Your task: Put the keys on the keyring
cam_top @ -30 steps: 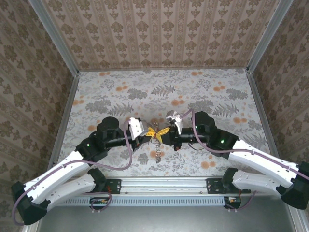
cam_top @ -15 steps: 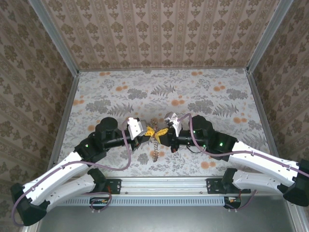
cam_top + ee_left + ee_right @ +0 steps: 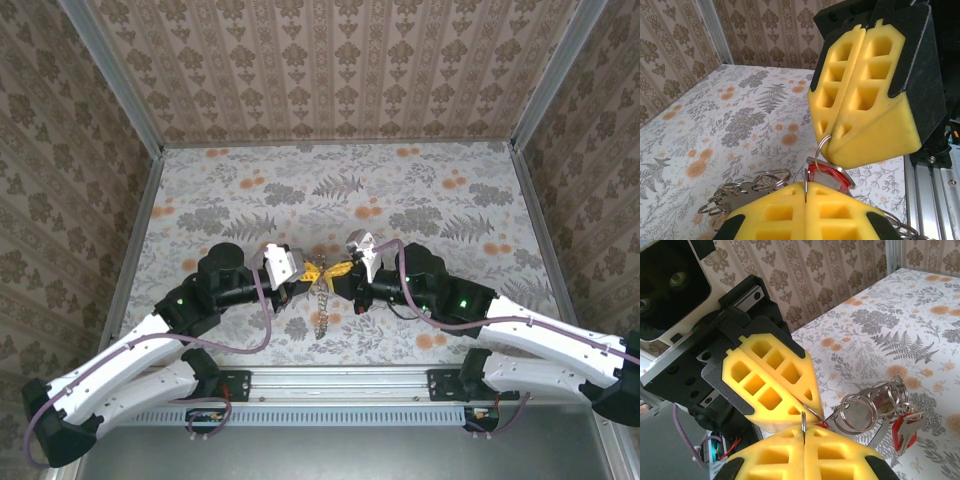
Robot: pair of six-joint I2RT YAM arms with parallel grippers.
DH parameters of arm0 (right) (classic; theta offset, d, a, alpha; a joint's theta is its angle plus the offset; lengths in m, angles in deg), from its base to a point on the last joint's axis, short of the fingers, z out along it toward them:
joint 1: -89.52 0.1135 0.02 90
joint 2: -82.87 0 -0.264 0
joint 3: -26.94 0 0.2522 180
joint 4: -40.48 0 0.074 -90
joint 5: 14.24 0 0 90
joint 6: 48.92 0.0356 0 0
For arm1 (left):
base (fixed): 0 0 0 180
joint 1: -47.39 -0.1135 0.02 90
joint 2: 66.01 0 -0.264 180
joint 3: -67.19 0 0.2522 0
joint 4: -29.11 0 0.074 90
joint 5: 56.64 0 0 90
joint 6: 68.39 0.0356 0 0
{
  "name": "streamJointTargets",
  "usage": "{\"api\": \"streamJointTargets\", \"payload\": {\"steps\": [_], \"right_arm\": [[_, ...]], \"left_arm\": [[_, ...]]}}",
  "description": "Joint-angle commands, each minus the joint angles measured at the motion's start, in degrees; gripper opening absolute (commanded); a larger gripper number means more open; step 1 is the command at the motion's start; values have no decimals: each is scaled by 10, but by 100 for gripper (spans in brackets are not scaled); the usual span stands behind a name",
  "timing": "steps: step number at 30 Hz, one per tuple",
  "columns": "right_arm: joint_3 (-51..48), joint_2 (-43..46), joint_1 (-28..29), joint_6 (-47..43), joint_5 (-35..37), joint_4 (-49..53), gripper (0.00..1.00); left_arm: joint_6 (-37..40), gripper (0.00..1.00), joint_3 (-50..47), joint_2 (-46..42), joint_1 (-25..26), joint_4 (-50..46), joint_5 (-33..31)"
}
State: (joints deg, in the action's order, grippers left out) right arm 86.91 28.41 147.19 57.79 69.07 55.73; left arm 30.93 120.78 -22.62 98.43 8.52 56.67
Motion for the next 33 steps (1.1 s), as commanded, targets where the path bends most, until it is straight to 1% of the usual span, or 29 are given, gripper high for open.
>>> {"api": "streamJointTargets", "payload": {"steps": [1, 11, 14, 18, 27, 33], "right_arm": [[-6, 0, 4, 1, 23, 0, 0], [-9, -2, 9, 2, 44, 6, 0], [-12, -10, 9, -4, 35, 16, 0], [-28, -17, 9, 5, 22, -10, 0], [-41, 8, 9, 1, 36, -30, 0], [-39, 8, 8, 7, 46, -27, 0]], "left_arm": [[16, 0, 19, -7, 6, 19, 8], [19, 0, 16, -14, 8, 16, 1], [17, 0, 16, -13, 8, 18, -4], [19, 0, 19, -11, 9, 15, 2], [19, 0, 21, -12, 12, 15, 3], [20, 0, 22, -15, 12, 14, 6]]}}
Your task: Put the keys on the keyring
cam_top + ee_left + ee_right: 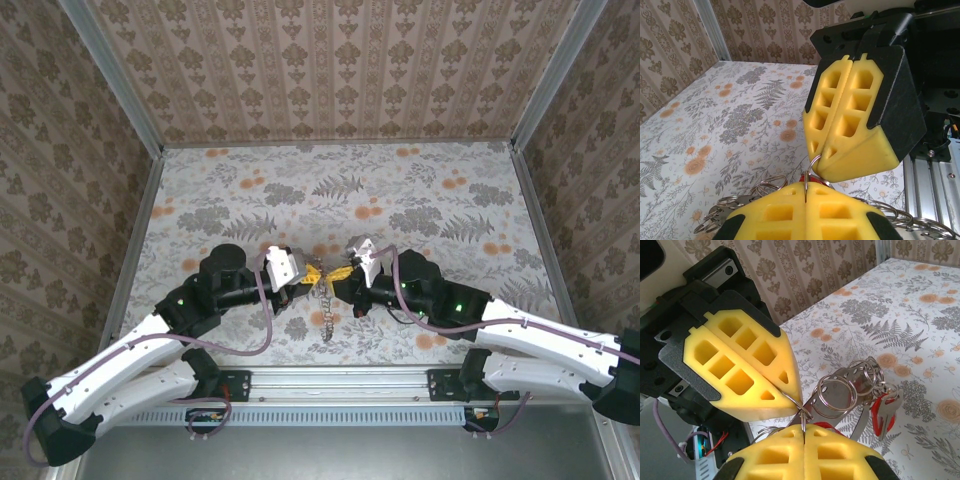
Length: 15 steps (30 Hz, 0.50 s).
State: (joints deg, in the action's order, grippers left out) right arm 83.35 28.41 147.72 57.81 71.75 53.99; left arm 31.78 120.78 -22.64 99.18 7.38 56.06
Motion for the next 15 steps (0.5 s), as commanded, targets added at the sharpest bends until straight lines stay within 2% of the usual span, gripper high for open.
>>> {"api": "streamJointTargets", "payload": {"steps": [1, 15], "right_arm": [[-1, 6, 3, 7, 20, -7, 0], [18, -18, -16, 30, 6, 16, 0]], "left_arm": [[12, 0, 22, -15, 5, 26, 12], [9, 0, 18, -32, 6, 31, 19]]}}
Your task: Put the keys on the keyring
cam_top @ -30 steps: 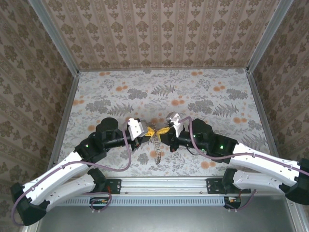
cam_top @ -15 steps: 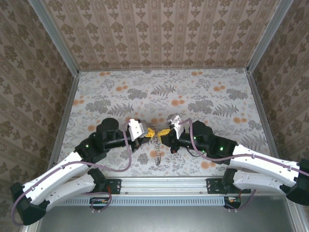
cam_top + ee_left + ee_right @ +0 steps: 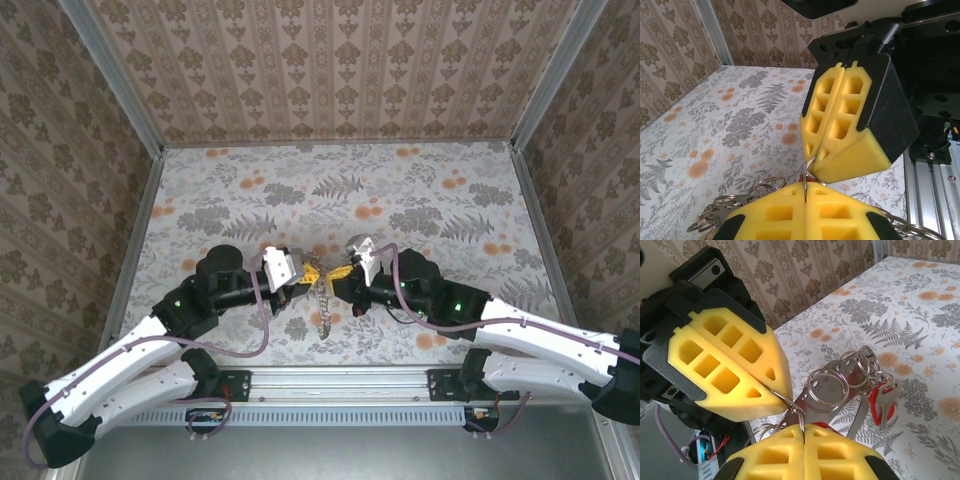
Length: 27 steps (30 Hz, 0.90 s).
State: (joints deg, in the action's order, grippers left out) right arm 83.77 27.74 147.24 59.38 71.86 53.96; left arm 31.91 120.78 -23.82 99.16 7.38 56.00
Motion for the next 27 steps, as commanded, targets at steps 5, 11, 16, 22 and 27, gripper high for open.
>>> {"api": "streamJointTargets", "payload": {"steps": [5, 11, 16, 22, 27], "right_arm": [[15, -9, -14, 17, -8, 17, 19], [28, 13, -15, -2, 5, 64, 29], [53, 35, -13, -56, -18, 102, 30], [76, 50, -7, -124, -72, 111, 29], [85, 22, -7, -123, -109, 87, 27]], "left_arm": [[8, 0, 15, -23, 5, 33, 19], [8, 0, 15, -29, 5, 35, 20], [6, 0, 16, -32, 6, 34, 27], [3, 0, 21, -37, 5, 31, 51], [0, 0, 26, -37, 5, 30, 62]]}}
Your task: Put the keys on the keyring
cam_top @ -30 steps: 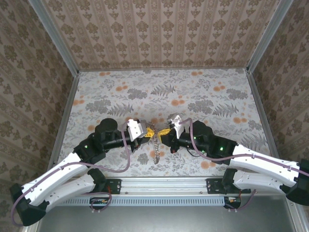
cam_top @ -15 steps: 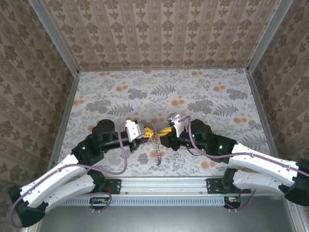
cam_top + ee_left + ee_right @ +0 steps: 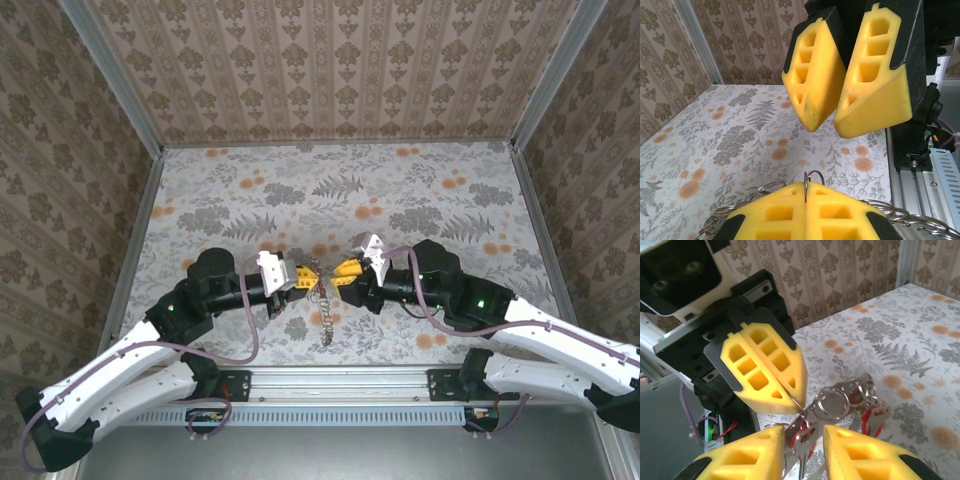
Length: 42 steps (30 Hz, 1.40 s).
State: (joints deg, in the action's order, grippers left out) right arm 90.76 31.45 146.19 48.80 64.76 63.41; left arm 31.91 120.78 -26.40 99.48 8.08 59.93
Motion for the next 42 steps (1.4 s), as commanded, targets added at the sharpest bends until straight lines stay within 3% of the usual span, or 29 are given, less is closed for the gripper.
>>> {"api": "streamJointTargets", "payload": {"steps": [1, 21, 42], "right_arm": [[17, -20, 4, -16, -45, -11, 27], [18, -30, -6, 8, -82, -13, 11], [23, -44, -6, 7, -85, -9, 8]], "left_arm": [[-1, 0, 27, -11, 1, 23, 24], [-4, 0, 32, -24, 0, 22, 51], [-1, 0, 36, -27, 0, 18, 51]]}}
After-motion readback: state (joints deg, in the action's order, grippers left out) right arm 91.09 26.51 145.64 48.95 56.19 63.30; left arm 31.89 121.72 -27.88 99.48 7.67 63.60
